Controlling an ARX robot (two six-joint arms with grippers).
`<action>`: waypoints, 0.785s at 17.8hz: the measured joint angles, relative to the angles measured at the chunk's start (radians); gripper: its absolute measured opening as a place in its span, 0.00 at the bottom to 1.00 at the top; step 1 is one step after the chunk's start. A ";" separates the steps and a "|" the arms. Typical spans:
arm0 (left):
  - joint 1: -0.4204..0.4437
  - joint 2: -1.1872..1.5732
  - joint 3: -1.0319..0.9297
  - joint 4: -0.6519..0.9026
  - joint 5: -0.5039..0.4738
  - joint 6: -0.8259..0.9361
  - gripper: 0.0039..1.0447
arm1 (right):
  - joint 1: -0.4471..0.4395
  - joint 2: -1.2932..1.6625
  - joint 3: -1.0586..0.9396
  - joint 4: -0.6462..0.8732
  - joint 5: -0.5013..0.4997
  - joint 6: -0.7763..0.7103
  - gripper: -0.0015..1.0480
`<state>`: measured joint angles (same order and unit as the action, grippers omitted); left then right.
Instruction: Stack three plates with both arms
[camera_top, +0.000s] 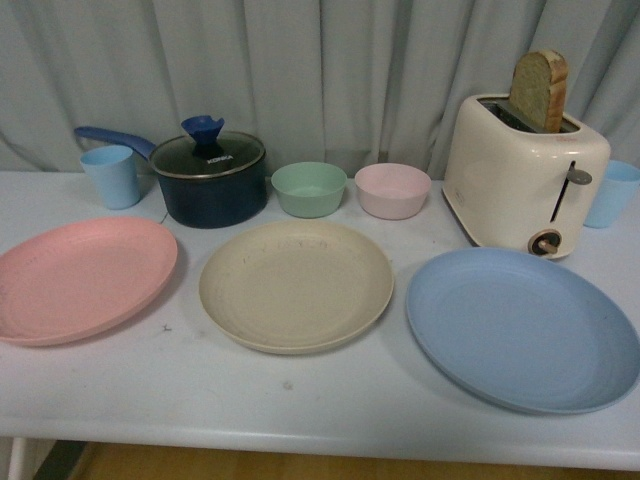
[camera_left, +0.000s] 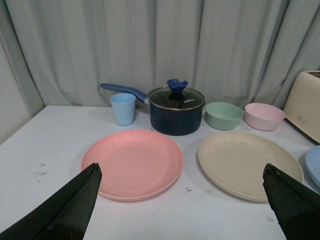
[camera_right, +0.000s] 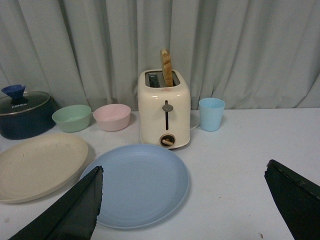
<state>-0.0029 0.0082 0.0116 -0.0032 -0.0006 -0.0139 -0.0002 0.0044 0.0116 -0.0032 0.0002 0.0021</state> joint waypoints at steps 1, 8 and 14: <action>0.000 0.000 0.000 0.000 0.000 0.000 0.94 | 0.000 0.000 0.000 0.000 0.000 0.000 0.94; 0.000 0.000 0.000 0.000 0.000 0.000 0.94 | 0.000 0.000 0.000 0.000 0.000 0.000 0.94; 0.000 0.000 0.000 0.000 0.000 0.000 0.94 | 0.000 0.000 0.000 0.000 0.000 0.000 0.94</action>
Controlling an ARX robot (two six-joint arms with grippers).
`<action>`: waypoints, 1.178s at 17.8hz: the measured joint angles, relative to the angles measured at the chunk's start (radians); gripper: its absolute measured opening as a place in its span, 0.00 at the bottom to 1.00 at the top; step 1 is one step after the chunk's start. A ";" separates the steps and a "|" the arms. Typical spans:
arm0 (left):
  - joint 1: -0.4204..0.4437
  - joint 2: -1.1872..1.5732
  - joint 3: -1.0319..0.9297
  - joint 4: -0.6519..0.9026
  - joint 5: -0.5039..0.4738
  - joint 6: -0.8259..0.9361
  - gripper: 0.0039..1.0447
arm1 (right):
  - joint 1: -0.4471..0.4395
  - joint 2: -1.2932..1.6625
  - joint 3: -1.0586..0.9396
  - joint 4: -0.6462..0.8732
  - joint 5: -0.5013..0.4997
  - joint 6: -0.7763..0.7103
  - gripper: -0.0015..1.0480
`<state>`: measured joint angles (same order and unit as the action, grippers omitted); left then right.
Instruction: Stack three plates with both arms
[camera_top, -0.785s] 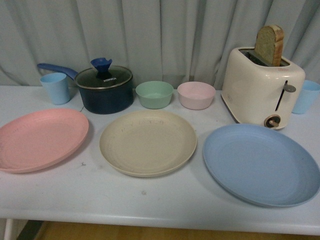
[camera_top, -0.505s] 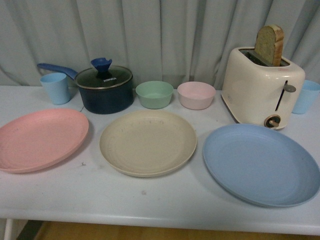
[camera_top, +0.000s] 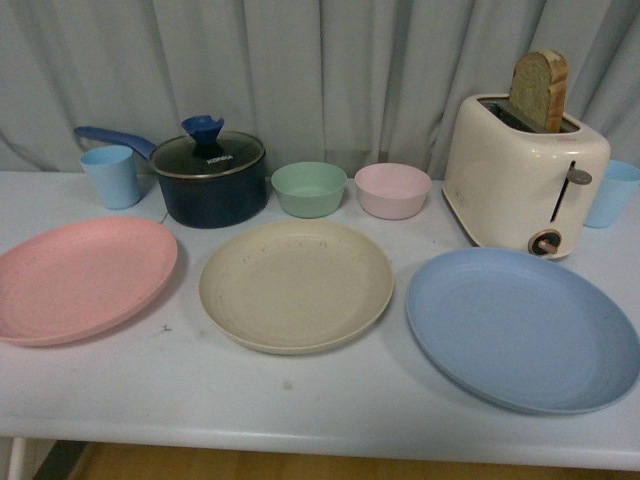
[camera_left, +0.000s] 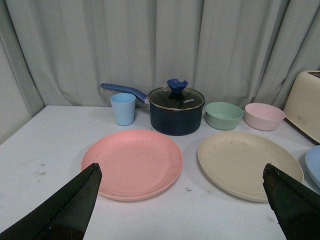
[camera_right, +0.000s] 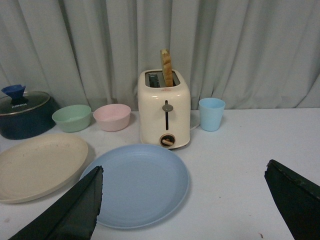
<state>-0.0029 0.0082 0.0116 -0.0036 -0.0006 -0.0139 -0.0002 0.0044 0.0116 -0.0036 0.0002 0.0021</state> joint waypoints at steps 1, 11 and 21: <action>0.000 0.000 0.000 0.000 0.000 0.000 0.94 | 0.000 0.000 0.000 0.000 0.000 0.000 0.94; 0.000 0.000 0.000 0.000 0.000 0.000 0.94 | 0.000 0.000 0.000 0.000 0.000 0.000 0.94; 0.000 0.000 0.000 0.000 0.000 0.000 0.94 | 0.000 0.000 0.000 0.000 0.000 0.000 0.94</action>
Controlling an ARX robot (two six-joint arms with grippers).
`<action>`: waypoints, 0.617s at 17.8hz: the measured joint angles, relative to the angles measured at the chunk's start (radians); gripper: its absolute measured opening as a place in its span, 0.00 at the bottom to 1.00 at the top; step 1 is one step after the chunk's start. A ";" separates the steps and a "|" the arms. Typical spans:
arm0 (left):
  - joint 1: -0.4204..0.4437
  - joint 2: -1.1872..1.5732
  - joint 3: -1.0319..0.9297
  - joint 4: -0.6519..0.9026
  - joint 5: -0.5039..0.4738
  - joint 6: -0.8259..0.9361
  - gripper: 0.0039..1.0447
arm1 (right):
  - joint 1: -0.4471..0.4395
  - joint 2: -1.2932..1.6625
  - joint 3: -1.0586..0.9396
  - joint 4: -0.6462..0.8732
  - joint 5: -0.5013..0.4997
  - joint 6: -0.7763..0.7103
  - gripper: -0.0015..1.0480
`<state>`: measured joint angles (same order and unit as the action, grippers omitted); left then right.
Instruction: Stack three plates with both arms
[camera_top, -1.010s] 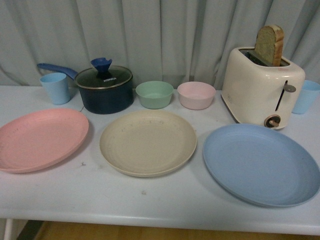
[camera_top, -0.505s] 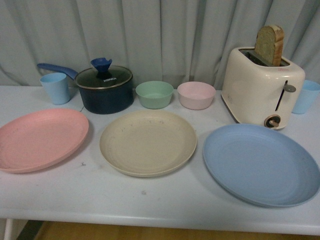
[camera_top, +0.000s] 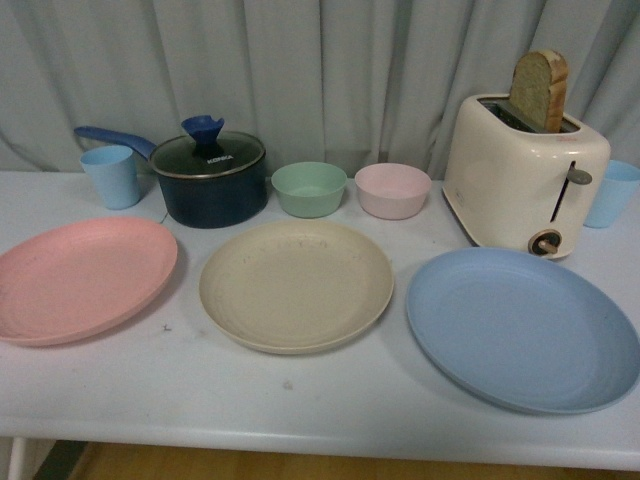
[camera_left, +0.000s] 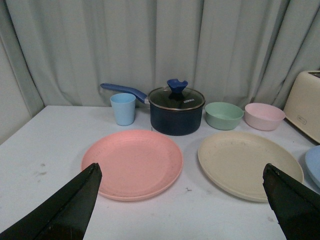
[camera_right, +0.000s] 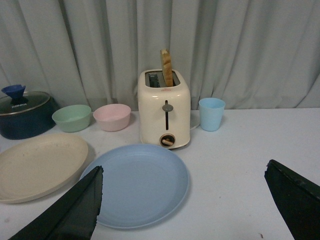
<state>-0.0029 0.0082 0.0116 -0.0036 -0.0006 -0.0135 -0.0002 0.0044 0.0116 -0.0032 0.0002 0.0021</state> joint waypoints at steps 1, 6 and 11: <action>0.000 0.000 0.000 0.000 0.000 0.000 0.94 | 0.000 0.000 0.000 0.000 0.000 0.000 0.94; 0.000 0.000 0.000 0.000 0.000 0.000 0.94 | 0.000 0.000 0.000 0.000 0.000 0.000 0.94; 0.024 0.558 0.257 0.072 -0.114 -0.188 0.94 | 0.000 0.000 0.000 0.000 0.000 0.000 0.94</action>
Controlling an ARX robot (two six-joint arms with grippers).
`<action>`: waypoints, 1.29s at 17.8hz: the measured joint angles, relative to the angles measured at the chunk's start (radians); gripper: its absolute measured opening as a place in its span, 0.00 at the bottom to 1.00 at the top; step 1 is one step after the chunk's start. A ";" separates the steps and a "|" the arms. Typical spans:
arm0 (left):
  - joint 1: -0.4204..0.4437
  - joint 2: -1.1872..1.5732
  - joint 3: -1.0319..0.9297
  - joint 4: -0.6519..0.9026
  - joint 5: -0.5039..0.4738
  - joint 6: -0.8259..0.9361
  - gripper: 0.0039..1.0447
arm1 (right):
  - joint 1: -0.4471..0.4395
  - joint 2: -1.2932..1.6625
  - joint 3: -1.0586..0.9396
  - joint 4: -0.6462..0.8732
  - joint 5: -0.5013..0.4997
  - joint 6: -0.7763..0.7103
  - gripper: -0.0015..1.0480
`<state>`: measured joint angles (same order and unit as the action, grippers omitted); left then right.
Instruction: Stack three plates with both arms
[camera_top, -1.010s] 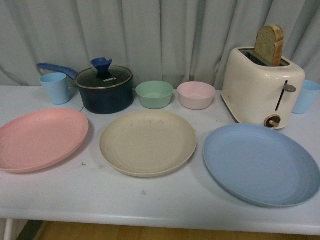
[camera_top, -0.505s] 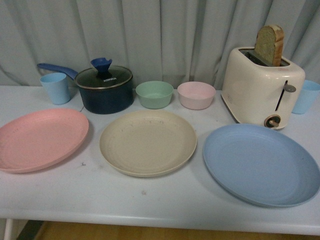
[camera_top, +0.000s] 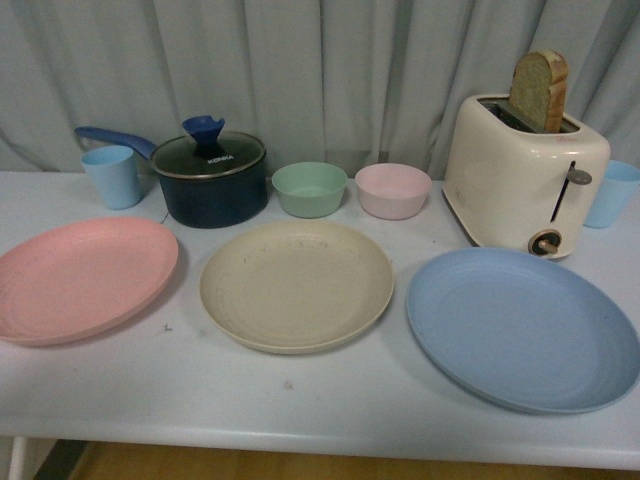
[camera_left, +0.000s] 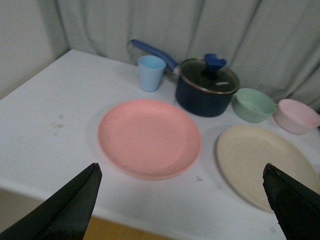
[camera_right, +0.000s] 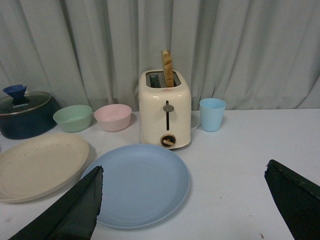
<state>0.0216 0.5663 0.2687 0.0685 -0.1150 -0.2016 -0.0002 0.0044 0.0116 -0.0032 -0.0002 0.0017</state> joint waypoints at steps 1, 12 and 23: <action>0.001 0.149 0.043 0.115 0.035 0.012 0.94 | 0.000 0.000 0.000 0.000 0.000 0.000 0.94; 0.038 1.031 0.513 0.322 0.091 0.098 0.94 | 0.000 0.000 0.000 0.000 0.000 0.000 0.94; 0.252 1.493 0.769 0.271 0.126 0.156 0.94 | 0.000 0.000 0.000 0.000 0.000 0.000 0.94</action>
<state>0.2733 2.0590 1.0374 0.3393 0.0109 -0.0456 -0.0002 0.0044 0.0116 -0.0032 0.0002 0.0017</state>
